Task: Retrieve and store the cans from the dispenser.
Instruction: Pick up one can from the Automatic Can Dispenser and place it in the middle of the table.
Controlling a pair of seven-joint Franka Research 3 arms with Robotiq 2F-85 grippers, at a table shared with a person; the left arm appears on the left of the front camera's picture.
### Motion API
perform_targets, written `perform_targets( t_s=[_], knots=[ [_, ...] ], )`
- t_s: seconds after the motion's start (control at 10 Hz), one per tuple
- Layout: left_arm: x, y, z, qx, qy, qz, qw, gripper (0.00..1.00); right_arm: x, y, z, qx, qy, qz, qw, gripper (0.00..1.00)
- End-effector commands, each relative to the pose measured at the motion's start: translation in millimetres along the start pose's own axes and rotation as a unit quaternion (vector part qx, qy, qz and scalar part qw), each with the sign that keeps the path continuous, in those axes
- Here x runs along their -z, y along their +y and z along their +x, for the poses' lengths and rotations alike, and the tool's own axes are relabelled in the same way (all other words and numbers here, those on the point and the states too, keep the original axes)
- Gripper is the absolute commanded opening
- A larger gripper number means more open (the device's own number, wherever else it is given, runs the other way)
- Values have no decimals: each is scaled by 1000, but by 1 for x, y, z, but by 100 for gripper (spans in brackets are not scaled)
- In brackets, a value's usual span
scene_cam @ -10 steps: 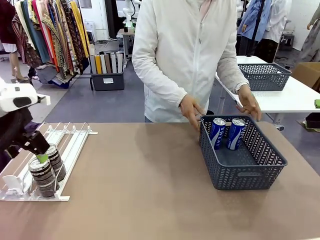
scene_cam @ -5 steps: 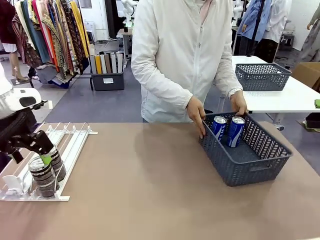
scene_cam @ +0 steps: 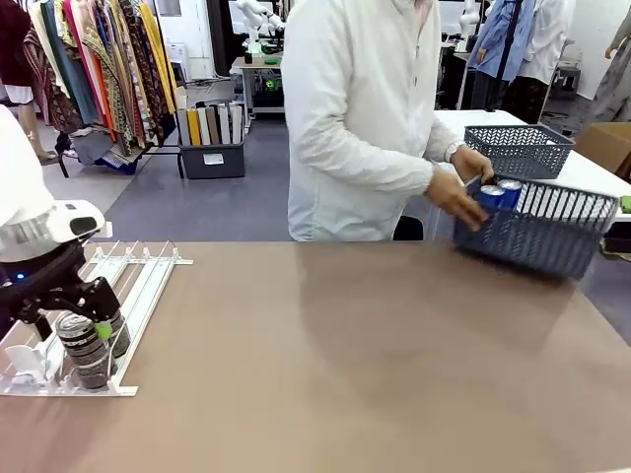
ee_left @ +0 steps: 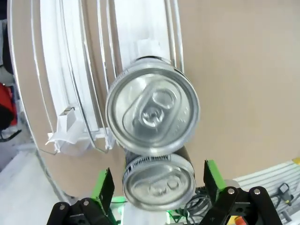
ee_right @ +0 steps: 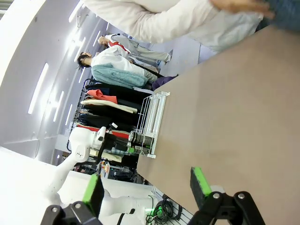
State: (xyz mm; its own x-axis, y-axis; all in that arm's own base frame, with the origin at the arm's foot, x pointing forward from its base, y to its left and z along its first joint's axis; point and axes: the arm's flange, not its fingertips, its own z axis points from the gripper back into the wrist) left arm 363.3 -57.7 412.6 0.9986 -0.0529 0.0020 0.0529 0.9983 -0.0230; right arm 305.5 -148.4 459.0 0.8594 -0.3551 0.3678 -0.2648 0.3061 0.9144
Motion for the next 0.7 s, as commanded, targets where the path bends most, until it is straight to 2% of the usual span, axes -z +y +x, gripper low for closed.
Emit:
perform_targets(
  t_s=[0.0,0.6],
  knots=[
    [13,0,4,-24,-9,18,999,100,2,4,4,-2,-10,11,1000,100],
    [13,2,1,-30,-12,16,999,100,2,4,4,-2,-10,11,1000,100]
  ],
)
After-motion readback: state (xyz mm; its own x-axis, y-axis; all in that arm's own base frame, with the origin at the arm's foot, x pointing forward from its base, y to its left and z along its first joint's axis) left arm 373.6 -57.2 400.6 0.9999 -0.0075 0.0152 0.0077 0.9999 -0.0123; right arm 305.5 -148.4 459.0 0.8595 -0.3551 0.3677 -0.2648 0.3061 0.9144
